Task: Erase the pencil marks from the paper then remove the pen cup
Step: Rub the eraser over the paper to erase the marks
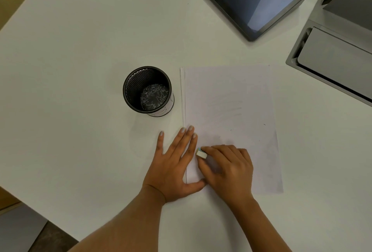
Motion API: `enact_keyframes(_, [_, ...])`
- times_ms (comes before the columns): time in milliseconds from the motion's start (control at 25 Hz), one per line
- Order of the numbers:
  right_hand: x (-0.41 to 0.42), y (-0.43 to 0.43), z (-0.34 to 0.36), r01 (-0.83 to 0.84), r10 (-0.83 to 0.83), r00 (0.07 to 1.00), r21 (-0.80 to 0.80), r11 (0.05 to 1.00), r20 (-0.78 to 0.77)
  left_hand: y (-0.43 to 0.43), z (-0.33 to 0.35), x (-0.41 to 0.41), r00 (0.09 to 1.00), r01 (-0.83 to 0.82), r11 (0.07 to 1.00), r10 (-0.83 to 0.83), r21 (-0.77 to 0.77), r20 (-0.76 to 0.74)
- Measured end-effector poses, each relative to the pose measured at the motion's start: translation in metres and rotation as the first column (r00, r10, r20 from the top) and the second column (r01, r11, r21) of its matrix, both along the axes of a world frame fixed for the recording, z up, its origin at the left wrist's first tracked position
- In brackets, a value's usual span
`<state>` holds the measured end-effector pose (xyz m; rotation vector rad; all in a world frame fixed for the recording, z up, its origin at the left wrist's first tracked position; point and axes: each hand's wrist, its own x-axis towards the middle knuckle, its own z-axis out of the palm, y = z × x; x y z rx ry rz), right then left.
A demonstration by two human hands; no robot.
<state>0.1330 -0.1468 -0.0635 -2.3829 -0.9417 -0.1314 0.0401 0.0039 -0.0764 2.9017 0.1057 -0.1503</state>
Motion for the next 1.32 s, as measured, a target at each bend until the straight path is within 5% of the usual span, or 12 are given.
enact_keyframes(280, [0.067, -0.009, 0.010, 0.437, -0.440, 0.898, -0.086, 0.895, -0.018, -0.001, 0.002, -0.001, 1.000, -0.006, 1.000, 0.006, -0.004, 0.008])
enact_keyframes(520, [0.005, 0.011, 0.012, 0.109, -0.114, 0.993, -0.109, 0.988, -0.037, 0.000, -0.001, -0.001, 0.999, -0.016, 0.999, 0.018, -0.034, 0.047])
enact_keyframes(720, [0.077, -0.014, 0.011, 0.566, -0.577, 0.815, -0.147, 0.811, -0.045, -0.001, 0.001, -0.001, 0.998, -0.023, 0.999, 0.025, -0.024, 0.055])
enact_keyframes(960, [0.003, 0.013, 0.010, 0.198, -0.201, 0.979, -0.077, 0.977, -0.028, -0.001, -0.001, -0.001, 0.997, -0.027, 0.998, 0.031, -0.053, 0.070])
enact_keyframes(1160, [0.094, -0.018, 0.008, 0.575, -0.575, 0.818, -0.079, 0.815, 0.018, 0.000, -0.001, -0.002, 0.997, -0.026, 0.999, 0.028, -0.035, 0.071])
enact_keyframes(1320, [0.041, 0.002, 0.011, 0.385, -0.386, 0.923, -0.052, 0.921, -0.001, -0.001, -0.001, -0.001, 0.996, -0.030, 0.999, 0.033, -0.045, 0.078])
